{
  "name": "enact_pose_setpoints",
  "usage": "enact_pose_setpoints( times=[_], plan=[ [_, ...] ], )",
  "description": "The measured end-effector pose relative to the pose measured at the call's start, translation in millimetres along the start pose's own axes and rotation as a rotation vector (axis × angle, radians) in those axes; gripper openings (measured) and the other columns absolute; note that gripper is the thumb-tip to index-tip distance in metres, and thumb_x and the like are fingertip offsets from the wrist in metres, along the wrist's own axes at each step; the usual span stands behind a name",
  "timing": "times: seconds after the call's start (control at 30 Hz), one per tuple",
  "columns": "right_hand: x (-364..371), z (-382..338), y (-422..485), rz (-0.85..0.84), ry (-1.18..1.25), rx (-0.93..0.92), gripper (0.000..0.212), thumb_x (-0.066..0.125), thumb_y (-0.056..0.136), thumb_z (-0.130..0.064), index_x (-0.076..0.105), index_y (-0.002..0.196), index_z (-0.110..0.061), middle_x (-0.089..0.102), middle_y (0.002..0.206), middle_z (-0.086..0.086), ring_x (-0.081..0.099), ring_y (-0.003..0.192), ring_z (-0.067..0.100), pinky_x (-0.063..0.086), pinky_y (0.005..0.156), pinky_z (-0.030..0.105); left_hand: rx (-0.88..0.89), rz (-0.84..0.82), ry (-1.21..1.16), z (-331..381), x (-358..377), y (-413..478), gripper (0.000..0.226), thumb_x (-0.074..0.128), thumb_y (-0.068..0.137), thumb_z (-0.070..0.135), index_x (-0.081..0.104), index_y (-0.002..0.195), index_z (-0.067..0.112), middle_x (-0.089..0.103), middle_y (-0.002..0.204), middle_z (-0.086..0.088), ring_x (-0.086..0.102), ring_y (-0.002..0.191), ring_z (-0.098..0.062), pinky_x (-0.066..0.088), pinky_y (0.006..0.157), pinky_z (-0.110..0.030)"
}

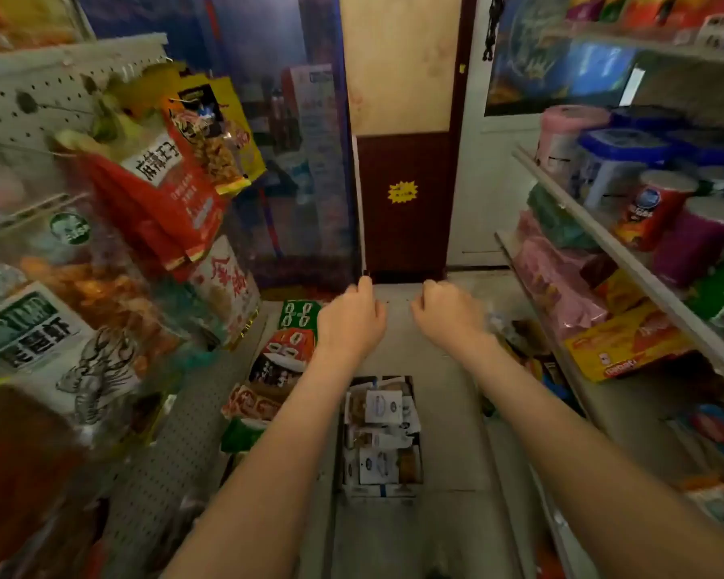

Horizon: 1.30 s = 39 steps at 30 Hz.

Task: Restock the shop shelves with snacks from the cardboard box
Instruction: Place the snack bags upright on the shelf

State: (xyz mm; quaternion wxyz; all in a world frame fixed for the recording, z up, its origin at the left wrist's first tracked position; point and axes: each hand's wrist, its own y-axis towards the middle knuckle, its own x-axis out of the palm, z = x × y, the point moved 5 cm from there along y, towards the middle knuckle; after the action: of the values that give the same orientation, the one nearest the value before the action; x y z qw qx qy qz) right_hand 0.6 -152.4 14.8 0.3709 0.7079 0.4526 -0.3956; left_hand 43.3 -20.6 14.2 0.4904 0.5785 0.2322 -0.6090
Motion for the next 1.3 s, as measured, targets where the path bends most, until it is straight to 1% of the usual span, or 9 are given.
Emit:
enact_pose_setpoints(
  times=[0.13, 0.3, 0.47, 0.6, 0.7, 0.9, 0.97, 1.07, 1.3],
  plan=[
    [67, 50, 71, -0.186, 0.045, 0.075, 0.023, 0.042, 0.098, -0.026, 0.052, 0.079, -0.016, 0.052, 0.074, 0.002, 0.042, 0.058, 0.008, 0.031, 0.053, 0.024, -0.085, -0.201, 0.027, -19, 76, 56, 0.031, 0.038, 0.097, 0.030, 0.049, 0.117, 0.009, 0.065, 0.108, -0.013, 0.063, 0.092, -0.031, 0.045, 0.069, -0.036],
    [185, 115, 150, -0.396, 0.025, 0.164, 0.029, 0.043, 0.095, -0.027, 0.060, 0.089, -0.004, 0.060, 0.079, 0.007, 0.059, 0.072, 0.024, 0.048, 0.063, 0.029, -0.165, -0.403, 0.021, -71, 196, 114, 0.026, 0.038, 0.097, 0.030, 0.053, 0.106, 0.011, 0.067, 0.101, -0.015, 0.064, 0.091, -0.033, 0.047, 0.073, -0.036],
    [348, 191, 169, -0.625, 0.061, 0.283, 0.030, 0.041, 0.095, -0.028, 0.054, 0.106, -0.005, 0.061, 0.102, 0.012, 0.059, 0.086, 0.027, 0.046, 0.066, 0.031, -0.282, -0.579, -0.039, -127, 351, 132, 0.026, 0.039, 0.098, 0.029, 0.053, 0.110, 0.011, 0.062, 0.110, -0.012, 0.060, 0.097, -0.031, 0.046, 0.077, -0.036],
    [463, 246, 150, -0.708, 0.224, 0.456, 0.021, 0.043, 0.095, -0.024, 0.055, 0.100, -0.007, 0.059, 0.093, 0.004, 0.052, 0.072, 0.015, 0.035, 0.049, 0.022, -0.337, -0.690, -0.110, -160, 485, 108, 0.026, 0.042, 0.095, 0.028, 0.057, 0.112, 0.016, 0.065, 0.109, -0.007, 0.063, 0.092, -0.025, 0.053, 0.074, -0.034],
    [545, 275, 131, -0.755, 0.354, 0.581, 0.019, 0.044, 0.096, -0.018, 0.055, 0.105, -0.005, 0.056, 0.094, 0.006, 0.049, 0.071, 0.012, 0.035, 0.051, 0.021, -0.380, -0.772, -0.147, -183, 567, 73, 0.025, 0.042, 0.096, 0.031, 0.052, 0.115, 0.018, 0.062, 0.111, -0.004, 0.062, 0.092, -0.022, 0.053, 0.075, -0.034],
    [662, 307, 105, -0.708, 0.601, 0.891, 0.016, 0.053, 0.094, -0.029, 0.053, 0.099, -0.013, 0.060, 0.096, 0.003, 0.058, 0.087, 0.020, 0.049, 0.073, 0.033, -0.479, -0.807, -0.217, -223, 657, 36, 0.025, 0.041, 0.097, 0.029, 0.049, 0.118, 0.018, 0.058, 0.114, -0.004, 0.060, 0.091, -0.021, 0.055, 0.077, -0.039],
    [681, 311, 101, -0.660, 0.694, 0.961, 0.022, 0.055, 0.093, -0.031, 0.059, 0.103, -0.012, 0.066, 0.103, 0.006, 0.063, 0.090, 0.022, 0.053, 0.079, 0.039, -0.497, -0.793, -0.245, -231, 669, 35, 0.024, 0.042, 0.097, 0.027, 0.049, 0.117, 0.018, 0.058, 0.114, -0.003, 0.059, 0.090, -0.021, 0.054, 0.076, -0.039],
    [685, 310, 101, -0.569, 0.803, 0.980, 0.008, 0.055, 0.093, -0.025, 0.061, 0.094, -0.020, 0.068, 0.101, 0.005, 0.066, 0.091, 0.021, 0.055, 0.083, 0.044, -0.512, -0.752, -0.282, -237, 675, 42, 0.026, 0.042, 0.097, 0.025, 0.049, 0.122, 0.018, 0.057, 0.118, -0.002, 0.058, 0.094, -0.020, 0.053, 0.079, -0.038],
    [674, 292, 122, -0.473, 0.996, 0.879, 0.013, 0.050, 0.095, -0.010, 0.058, 0.089, -0.019, 0.068, 0.089, -0.002, 0.067, 0.070, -0.001, 0.053, 0.059, 0.016, -0.457, -0.698, -0.390, -242, 677, 66, 0.041, 0.048, 0.097, 0.025, 0.041, 0.137, 0.021, 0.042, 0.137, 0.002, 0.048, 0.119, -0.016, 0.048, 0.096, -0.036]
  ],
)
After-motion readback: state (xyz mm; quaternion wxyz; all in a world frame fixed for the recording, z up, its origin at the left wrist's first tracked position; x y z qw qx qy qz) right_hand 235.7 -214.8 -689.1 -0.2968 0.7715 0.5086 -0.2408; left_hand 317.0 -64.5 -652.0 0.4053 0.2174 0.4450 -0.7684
